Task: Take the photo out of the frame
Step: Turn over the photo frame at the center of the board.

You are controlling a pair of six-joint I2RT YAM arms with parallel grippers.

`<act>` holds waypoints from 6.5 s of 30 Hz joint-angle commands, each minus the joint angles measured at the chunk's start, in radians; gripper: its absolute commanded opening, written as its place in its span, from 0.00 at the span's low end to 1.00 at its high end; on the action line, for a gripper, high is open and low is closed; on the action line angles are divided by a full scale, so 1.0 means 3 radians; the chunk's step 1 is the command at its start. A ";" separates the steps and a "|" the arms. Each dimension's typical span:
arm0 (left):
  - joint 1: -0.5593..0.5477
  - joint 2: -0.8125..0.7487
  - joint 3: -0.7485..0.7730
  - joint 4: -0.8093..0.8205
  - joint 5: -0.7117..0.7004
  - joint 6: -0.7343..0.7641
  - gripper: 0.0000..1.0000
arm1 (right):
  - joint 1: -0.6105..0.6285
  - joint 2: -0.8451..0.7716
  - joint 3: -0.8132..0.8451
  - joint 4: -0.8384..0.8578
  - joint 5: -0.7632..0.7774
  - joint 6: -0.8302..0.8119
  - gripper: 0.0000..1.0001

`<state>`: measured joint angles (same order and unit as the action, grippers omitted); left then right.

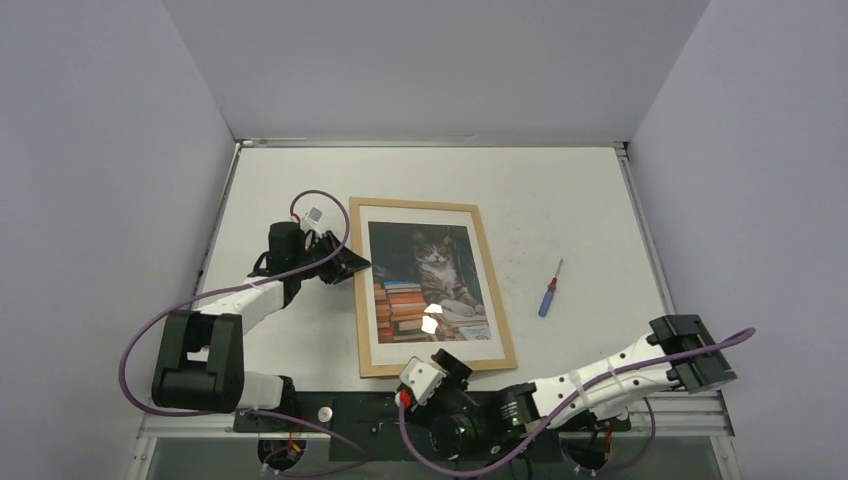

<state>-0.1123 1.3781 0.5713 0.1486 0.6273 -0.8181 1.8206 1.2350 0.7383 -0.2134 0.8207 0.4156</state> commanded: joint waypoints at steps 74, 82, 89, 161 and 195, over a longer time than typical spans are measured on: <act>-0.0082 0.0034 -0.0185 0.0834 0.0329 -0.0383 0.00 | 0.0067 0.2258 0.0249 0.2385 0.1982 -0.2873 0.46; -0.0080 -0.0061 -0.0063 0.0496 0.0369 -0.0216 0.00 | 0.0060 0.2419 0.0166 0.2487 0.2060 -0.2952 0.52; -0.0080 -0.0145 0.0024 0.0130 0.0330 -0.0004 0.00 | -0.0010 0.2450 0.0111 0.2681 0.2070 -0.3132 0.49; 0.0201 -0.1858 0.0052 -0.1392 -0.1465 0.0140 0.97 | -0.0407 -0.0132 0.0003 0.1162 0.1388 -0.0265 0.00; 0.0147 -0.0672 -0.0124 -0.0343 -0.0052 0.0273 0.96 | -0.0903 -0.0538 -0.1014 0.0850 0.1219 0.3217 0.00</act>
<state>-0.0582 1.1450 0.5365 -0.0250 0.5667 -0.7700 1.5486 1.0351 0.4381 0.1539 1.2797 1.1694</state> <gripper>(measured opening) 0.966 0.192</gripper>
